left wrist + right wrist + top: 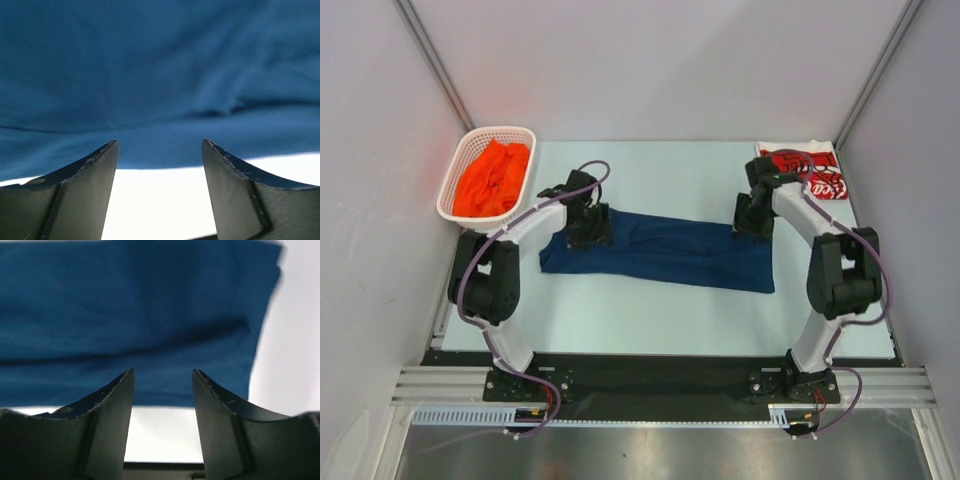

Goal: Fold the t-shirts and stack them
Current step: Fold the tshirt

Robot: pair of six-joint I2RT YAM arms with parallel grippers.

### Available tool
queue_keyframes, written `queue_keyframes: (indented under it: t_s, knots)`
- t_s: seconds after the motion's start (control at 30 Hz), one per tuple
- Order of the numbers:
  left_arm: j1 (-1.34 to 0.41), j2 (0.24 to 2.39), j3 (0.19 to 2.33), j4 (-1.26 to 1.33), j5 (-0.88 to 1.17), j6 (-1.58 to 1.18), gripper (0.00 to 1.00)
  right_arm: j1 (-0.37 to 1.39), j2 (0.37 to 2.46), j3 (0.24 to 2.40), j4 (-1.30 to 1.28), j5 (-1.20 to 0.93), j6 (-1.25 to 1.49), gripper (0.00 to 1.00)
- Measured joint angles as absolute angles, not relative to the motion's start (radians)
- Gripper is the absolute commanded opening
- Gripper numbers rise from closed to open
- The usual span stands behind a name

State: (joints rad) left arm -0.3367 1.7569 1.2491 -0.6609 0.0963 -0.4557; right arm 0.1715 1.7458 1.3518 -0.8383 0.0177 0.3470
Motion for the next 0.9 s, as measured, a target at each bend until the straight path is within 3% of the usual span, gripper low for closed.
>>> queue_keyframes:
  t_s: [0.33, 0.9]
  knots:
    - [-0.317, 1.953, 1.399, -0.661, -0.045, -0.455, 0.73, 0.211, 1.996, 1.506, -0.828, 0.088, 0.289, 0.56]
    - [-0.316, 2.197, 1.724, -0.824, -0.021, -0.337, 0.71, 0.160, 1.953, 1.340, -0.693, 0.113, 0.325, 0.56]
